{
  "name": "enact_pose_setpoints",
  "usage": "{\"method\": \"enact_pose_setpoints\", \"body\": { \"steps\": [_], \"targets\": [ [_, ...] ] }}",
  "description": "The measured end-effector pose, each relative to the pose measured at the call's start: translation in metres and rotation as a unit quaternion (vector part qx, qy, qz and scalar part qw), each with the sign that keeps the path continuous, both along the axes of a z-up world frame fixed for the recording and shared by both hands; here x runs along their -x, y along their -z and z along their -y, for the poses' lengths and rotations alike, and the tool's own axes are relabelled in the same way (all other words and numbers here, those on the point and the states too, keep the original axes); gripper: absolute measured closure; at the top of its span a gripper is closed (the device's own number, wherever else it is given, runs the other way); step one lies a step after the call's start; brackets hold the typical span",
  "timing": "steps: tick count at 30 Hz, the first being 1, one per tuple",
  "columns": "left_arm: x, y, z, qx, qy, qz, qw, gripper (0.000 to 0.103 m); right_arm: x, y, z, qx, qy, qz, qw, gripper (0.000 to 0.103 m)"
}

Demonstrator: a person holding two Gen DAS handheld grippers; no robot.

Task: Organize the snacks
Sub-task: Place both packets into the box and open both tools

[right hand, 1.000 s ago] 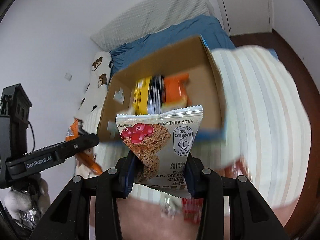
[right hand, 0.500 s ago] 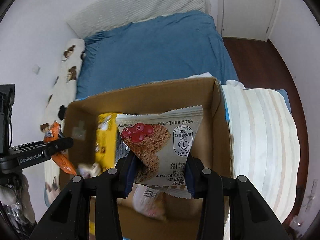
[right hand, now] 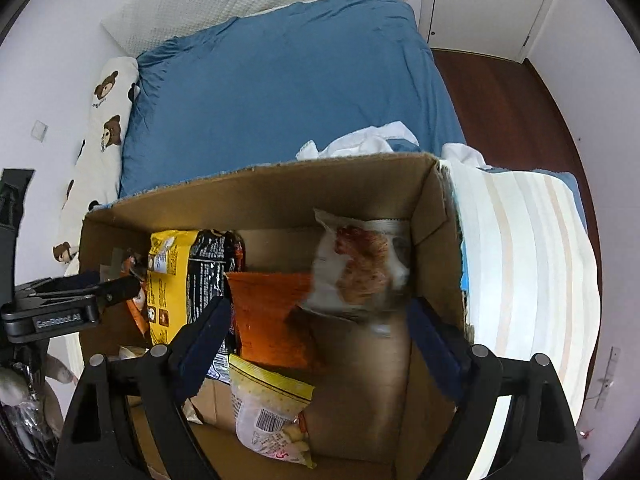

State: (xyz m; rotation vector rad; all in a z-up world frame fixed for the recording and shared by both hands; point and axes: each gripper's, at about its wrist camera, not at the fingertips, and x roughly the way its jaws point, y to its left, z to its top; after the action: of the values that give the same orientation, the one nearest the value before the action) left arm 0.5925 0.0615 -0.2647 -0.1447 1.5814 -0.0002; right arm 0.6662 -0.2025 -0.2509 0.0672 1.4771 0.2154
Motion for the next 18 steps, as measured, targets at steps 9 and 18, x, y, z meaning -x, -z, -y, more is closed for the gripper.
{"method": "enact_pose_setpoints", "body": {
  "steps": [9, 18],
  "targets": [
    [0.013, -0.022, 0.004, 0.010, -0.012, 0.036, 0.9992, 0.014, 0.014, -0.012, -0.005, -0.006, -0.003, 0.004, 1.000, 0.006],
    [0.057, -0.065, 0.014, 0.003, -0.009, 0.111, 0.9938, 0.014, 0.052, -0.035, -0.001, -0.019, -0.001, 0.038, 0.999, 0.006]
  ]
}}
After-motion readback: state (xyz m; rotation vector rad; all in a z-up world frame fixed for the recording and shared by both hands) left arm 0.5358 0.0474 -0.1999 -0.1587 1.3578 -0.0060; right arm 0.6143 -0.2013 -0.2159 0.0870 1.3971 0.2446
